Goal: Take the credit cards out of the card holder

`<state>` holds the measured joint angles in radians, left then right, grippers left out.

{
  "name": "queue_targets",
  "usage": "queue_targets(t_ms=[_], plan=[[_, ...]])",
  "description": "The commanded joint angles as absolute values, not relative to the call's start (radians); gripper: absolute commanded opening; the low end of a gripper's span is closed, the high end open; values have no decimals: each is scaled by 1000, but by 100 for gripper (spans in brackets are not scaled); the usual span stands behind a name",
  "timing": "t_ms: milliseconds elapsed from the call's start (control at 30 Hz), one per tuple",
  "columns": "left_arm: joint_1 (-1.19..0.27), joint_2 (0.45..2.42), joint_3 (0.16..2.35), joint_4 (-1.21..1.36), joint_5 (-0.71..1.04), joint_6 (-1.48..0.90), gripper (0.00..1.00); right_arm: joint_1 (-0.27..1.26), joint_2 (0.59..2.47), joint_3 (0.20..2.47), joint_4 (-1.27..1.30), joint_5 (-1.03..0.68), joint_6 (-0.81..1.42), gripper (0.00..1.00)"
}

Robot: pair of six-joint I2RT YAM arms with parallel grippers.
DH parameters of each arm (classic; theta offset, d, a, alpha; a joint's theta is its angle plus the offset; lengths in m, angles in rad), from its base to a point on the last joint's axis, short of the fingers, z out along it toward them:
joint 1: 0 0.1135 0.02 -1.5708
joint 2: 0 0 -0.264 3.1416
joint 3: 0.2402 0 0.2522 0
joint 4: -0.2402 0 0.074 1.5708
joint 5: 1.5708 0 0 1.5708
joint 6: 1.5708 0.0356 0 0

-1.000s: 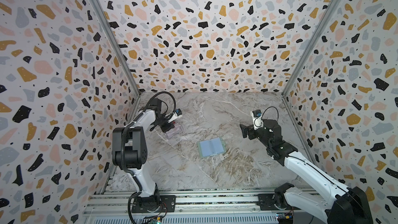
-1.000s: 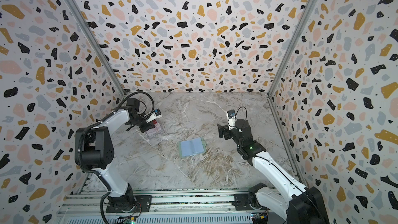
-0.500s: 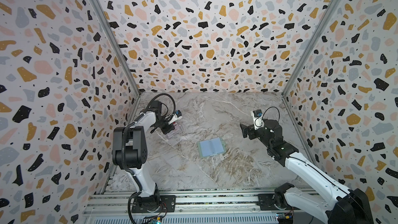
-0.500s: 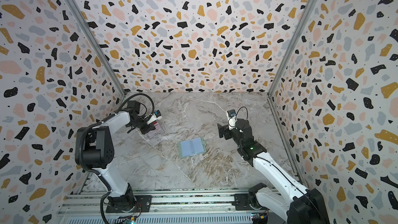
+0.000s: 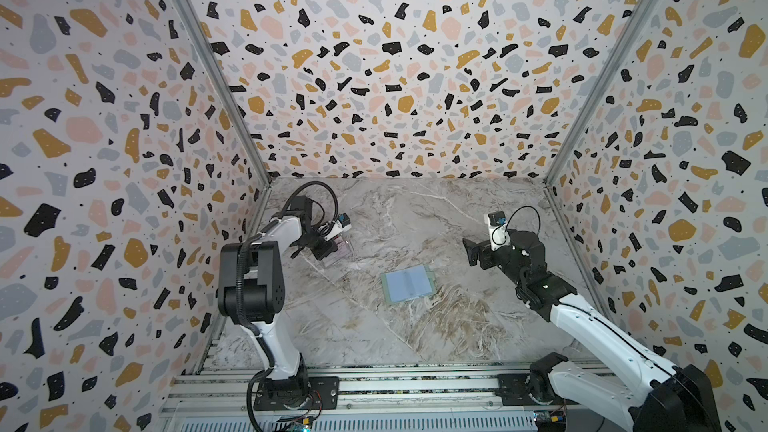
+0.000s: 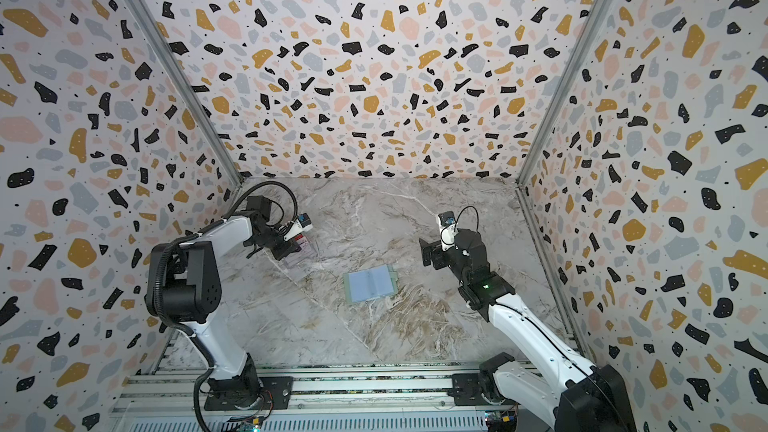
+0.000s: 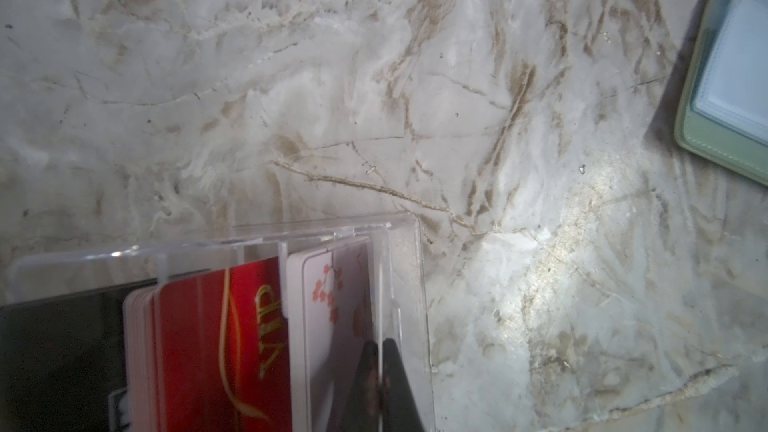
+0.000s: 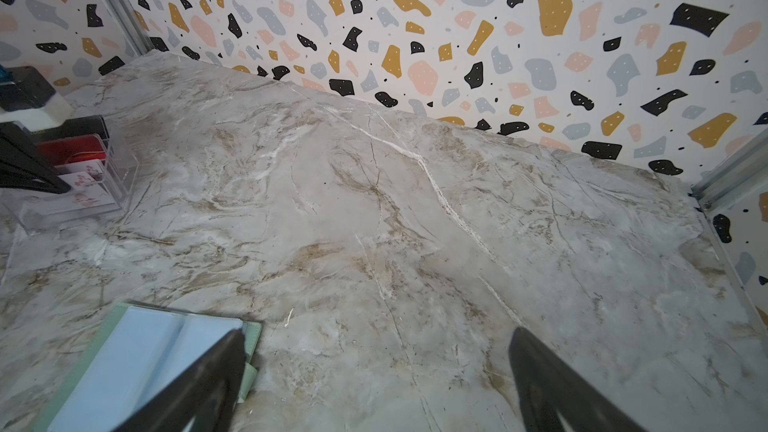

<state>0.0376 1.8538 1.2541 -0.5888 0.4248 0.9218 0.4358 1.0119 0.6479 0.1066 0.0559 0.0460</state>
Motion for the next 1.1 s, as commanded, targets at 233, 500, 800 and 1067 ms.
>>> queue_targets(t_ms=[233, 500, 800, 1067], plan=[[40, 1884, 1242, -589, 444, 899, 8, 432, 987, 649, 120, 53, 44, 99], [40, 1882, 1248, -588, 452, 891, 13, 432, 988, 649, 122, 51, 45, 99], [40, 1856, 1248, -572, 458, 876, 16, 432, 989, 650, 124, 46, 43, 99], [40, 1832, 1253, -571, 447, 861, 19, 433, 995, 652, 121, 46, 43, 99]])
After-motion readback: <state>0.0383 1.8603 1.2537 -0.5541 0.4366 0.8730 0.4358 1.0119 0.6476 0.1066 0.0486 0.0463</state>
